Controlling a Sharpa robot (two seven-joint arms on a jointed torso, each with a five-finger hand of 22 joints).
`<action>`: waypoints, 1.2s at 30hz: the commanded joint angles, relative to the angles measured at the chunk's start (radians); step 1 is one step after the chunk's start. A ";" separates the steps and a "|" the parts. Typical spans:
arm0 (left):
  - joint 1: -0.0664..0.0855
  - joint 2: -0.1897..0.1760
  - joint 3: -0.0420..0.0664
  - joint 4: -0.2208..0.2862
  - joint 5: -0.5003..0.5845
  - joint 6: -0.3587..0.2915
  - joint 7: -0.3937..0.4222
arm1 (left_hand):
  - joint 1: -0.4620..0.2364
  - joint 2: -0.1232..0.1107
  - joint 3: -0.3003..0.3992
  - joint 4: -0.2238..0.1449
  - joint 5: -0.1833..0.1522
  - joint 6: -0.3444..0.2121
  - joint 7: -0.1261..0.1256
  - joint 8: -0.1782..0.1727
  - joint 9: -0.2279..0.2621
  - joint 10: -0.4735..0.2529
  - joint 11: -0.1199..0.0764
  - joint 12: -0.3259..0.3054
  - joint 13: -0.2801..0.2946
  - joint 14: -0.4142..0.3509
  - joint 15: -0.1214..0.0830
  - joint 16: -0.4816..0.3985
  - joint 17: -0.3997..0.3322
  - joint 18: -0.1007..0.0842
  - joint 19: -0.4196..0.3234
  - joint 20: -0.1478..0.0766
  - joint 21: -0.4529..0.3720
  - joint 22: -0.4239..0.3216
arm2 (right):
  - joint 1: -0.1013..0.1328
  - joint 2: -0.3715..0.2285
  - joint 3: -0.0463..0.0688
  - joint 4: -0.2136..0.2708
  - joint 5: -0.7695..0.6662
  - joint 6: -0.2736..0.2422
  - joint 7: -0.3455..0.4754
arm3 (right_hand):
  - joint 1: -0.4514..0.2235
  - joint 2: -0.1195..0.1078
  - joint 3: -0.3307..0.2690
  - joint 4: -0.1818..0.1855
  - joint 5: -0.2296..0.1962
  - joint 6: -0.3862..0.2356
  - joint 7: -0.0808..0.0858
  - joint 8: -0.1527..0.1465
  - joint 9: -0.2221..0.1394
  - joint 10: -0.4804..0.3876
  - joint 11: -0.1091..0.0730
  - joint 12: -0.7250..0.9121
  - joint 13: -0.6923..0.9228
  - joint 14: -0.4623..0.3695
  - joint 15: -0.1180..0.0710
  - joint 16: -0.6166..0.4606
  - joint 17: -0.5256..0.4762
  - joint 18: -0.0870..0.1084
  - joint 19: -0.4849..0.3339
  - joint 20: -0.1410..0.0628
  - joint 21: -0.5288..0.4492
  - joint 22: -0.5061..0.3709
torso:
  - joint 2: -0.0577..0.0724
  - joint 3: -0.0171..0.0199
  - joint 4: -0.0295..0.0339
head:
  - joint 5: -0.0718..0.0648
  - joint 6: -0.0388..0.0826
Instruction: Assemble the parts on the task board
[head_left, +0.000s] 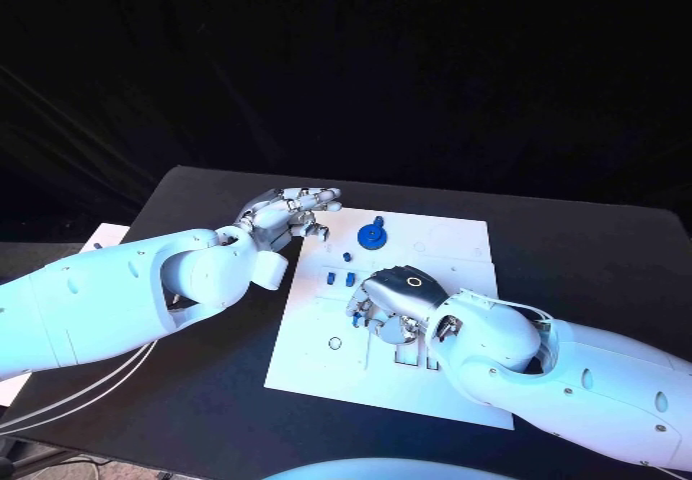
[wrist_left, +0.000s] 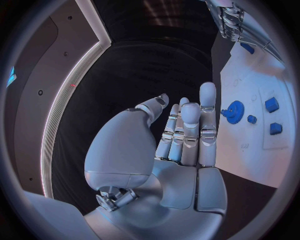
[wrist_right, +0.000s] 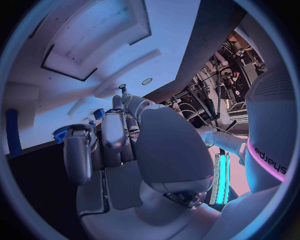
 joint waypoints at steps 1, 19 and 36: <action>0.000 0.002 0.000 0.002 -0.004 0.019 0.004 | 0.004 0.004 -0.003 0.000 0.003 -0.007 -0.001 0.003 -0.001 -0.007 0.002 0.003 0.002 -0.007 0.000 -0.004 -0.001 0.014 -0.006 0.004 -0.006 -0.002 | -0.003 0.000 -0.002 -0.004 -0.015 0.038 -0.009 | -0.010 0.000 0.004 0.000 -0.003 0.000 0.005 0.005 0.001 0.005 0.003 0.005 0.000 0.036 0.008 0.003 -0.001 -0.008 0.001 0.008 0.000 0.131 | 0.000 -0.0001 0.0008 | 0.001 -0.001; 0.000 0.002 0.000 0.000 -0.004 0.020 0.003 | 0.004 0.004 -0.003 0.000 0.003 -0.007 -0.001 0.003 -0.001 -0.007 0.002 0.003 0.002 -0.007 0.000 -0.004 -0.001 0.014 -0.006 0.004 -0.006 -0.002 | -0.003 0.007 -0.005 -0.007 -0.031 0.082 -0.023 | -0.017 -0.001 0.003 -0.001 -0.007 0.001 0.005 0.006 0.002 0.006 0.003 0.006 -0.001 0.036 0.008 0.003 -0.003 -0.007 0.001 0.009 0.000 0.130 | 0.000 0.0006 0.0001 | 0.002 -0.006; 0.000 0.001 0.000 0.000 -0.004 0.020 0.001 | 0.004 0.005 -0.005 0.000 0.003 -0.008 -0.001 0.004 -0.001 -0.009 0.002 0.005 0.002 -0.008 0.000 -0.003 -0.002 0.014 -0.007 0.004 -0.008 -0.003 | -0.003 0.010 -0.011 -0.010 -0.034 0.090 -0.051 | -0.110 -0.055 -0.082 0.030 -0.029 -0.148 0.030 0.000 -0.044 -0.197 0.045 0.006 -0.014 0.020 0.044 -0.023 -0.051 0.012 -0.056 0.040 -0.056 0.060 | 0.000 0.0001 -0.0004 | 0.000 -0.005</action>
